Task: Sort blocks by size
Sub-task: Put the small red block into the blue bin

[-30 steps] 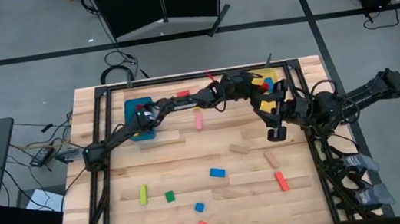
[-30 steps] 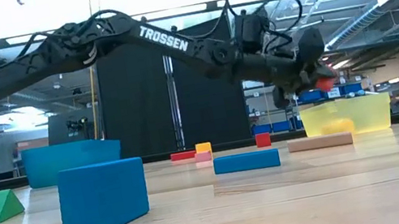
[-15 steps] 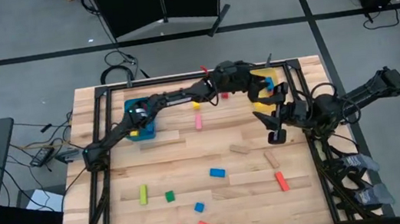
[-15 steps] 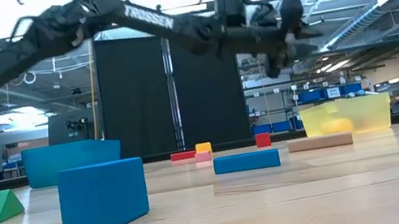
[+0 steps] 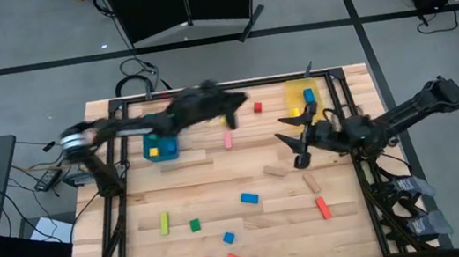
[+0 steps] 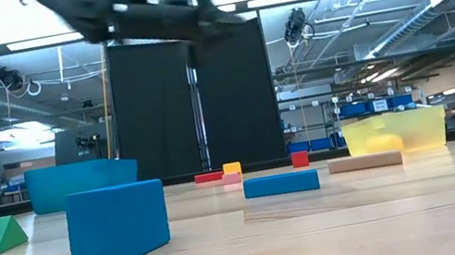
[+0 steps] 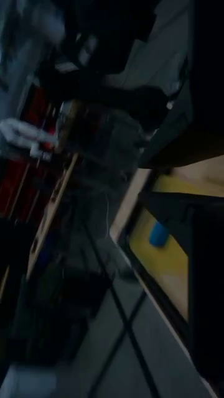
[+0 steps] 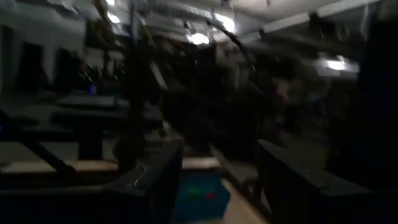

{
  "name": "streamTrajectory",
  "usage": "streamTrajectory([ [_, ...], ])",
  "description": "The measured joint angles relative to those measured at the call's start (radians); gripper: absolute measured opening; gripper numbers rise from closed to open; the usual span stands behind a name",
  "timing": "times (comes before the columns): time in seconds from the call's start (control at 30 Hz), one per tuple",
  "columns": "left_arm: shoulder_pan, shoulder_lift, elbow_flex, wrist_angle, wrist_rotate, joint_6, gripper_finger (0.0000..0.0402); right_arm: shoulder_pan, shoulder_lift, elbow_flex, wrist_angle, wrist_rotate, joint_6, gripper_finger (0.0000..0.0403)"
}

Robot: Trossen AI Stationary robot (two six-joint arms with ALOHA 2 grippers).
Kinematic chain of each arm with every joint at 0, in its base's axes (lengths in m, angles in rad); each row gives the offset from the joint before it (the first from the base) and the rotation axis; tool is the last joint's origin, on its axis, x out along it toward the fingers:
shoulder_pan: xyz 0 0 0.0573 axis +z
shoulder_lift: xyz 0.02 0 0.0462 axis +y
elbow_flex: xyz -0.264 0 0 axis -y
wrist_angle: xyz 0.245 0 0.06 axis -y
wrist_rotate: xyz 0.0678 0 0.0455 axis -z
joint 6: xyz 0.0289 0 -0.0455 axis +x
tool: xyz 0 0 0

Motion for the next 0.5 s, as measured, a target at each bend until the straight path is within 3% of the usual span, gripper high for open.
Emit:
streamTrajectory([
  [0.17,-0.054,-0.281,-0.263,0.005,-0.12,0.001,0.0078,-0.109,0.164,0.099,-0.127,0.025,0.129,0.0211],
  [0.33,-0.116,-0.468,-0.431,0.004,-0.18,-0.009,0.0078,-0.26,0.321,0.301,-0.565,0.061,0.201,0.0217],
  [0.4,-0.136,-0.524,-0.482,0.004,-0.189,-0.028,0.0078,-0.343,0.383,0.412,-0.809,-0.044,0.244,0.0217],
  [0.5,-0.168,-0.584,-0.538,0.002,-0.206,-0.048,0.0078,-0.451,0.483,0.533,-1.011,-0.196,0.238,0.0218],
])
